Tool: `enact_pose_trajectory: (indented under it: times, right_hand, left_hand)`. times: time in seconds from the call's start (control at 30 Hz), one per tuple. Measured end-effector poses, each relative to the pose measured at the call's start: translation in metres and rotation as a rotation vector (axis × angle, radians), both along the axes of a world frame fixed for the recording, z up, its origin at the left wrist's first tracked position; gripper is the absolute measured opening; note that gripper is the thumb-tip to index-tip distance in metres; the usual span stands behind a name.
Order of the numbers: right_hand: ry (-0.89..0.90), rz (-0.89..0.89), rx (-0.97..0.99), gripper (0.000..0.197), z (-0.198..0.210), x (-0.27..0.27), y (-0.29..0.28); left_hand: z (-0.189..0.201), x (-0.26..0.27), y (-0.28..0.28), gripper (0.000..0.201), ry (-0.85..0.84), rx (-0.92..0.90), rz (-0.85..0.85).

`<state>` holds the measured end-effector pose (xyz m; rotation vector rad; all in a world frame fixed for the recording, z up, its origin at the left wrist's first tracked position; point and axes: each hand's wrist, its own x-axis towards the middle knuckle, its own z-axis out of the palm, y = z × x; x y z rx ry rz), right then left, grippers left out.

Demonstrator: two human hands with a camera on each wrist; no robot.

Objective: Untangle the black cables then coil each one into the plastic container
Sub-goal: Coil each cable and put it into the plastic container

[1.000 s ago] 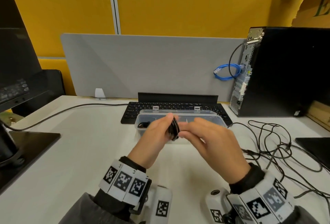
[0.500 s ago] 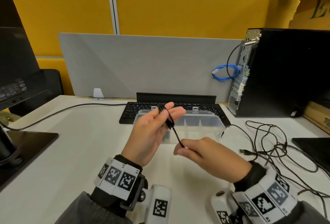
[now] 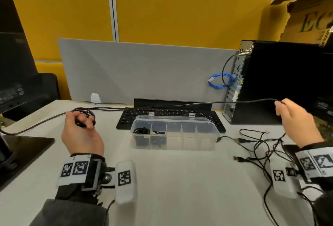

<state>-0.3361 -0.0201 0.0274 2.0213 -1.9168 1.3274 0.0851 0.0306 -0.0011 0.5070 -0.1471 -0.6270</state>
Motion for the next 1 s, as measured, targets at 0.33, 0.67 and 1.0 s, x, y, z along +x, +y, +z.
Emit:
enact_pose_trajectory:
  times: [0.33, 0.67, 1.0]
  right_hand:
    - [0.293, -0.227, -0.304, 0.023, 0.017, 0.03, -0.002]
    - [0.297, 0.419, 0.384, 0.069, -0.007, 0.111, 0.027]
    - [-0.198, 0.808, -0.059, 0.03, -0.039, 0.169, 0.049]
  left_hand:
    - [-0.004, -0.012, -0.002, 0.022, -0.166, 0.122, -0.114]
    - [0.001, -0.065, 0.012, 0.035, -0.702, 0.053, -0.797]
    - [0.002, -0.073, 0.021, 0.037, -0.867, -0.072, -1.323]
